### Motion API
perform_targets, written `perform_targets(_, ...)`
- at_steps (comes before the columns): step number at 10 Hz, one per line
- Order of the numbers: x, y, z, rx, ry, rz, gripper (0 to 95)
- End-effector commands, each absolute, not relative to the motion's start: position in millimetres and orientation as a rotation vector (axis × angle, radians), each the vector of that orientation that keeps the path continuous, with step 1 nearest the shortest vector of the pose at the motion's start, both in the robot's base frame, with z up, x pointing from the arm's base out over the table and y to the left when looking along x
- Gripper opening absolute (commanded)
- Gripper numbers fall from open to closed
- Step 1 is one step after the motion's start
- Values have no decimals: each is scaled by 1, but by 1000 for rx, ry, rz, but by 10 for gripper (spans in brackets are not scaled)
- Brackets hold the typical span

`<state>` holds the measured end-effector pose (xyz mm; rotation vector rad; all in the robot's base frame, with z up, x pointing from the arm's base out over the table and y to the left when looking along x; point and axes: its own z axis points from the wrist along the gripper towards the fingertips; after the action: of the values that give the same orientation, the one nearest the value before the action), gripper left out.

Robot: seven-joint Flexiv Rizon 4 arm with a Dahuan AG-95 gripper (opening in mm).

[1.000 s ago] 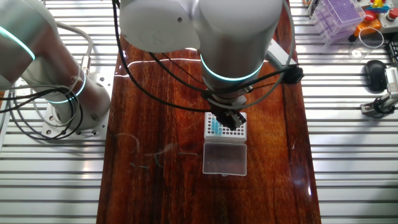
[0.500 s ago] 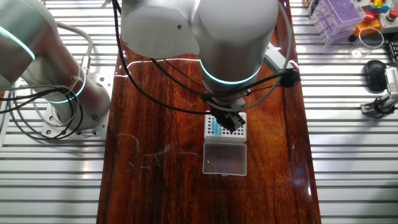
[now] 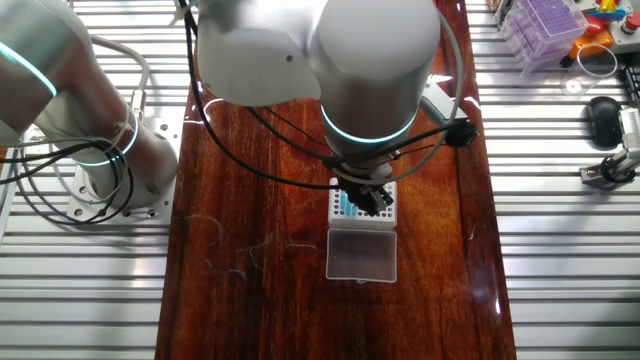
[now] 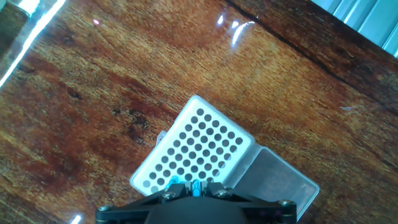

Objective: Transfer all medium pipette tips from one holder to another

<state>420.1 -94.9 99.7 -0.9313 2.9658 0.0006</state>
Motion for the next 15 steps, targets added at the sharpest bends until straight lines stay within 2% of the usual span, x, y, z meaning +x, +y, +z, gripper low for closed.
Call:
perform_targets(1,419,-95,101,-930,2965,9,190)
perform_targets(5,422,-76,109,-821,3000,49,190)
perform_targets(9,417,39,122,-559,3072,36,190)
perform_targets(12,409,60,120,-552,3088,11,190)
perform_targets(13,409,60,120,-643,3083,-40,0)
perform_targets(15,409,60,120,-833,3078,-15,0)
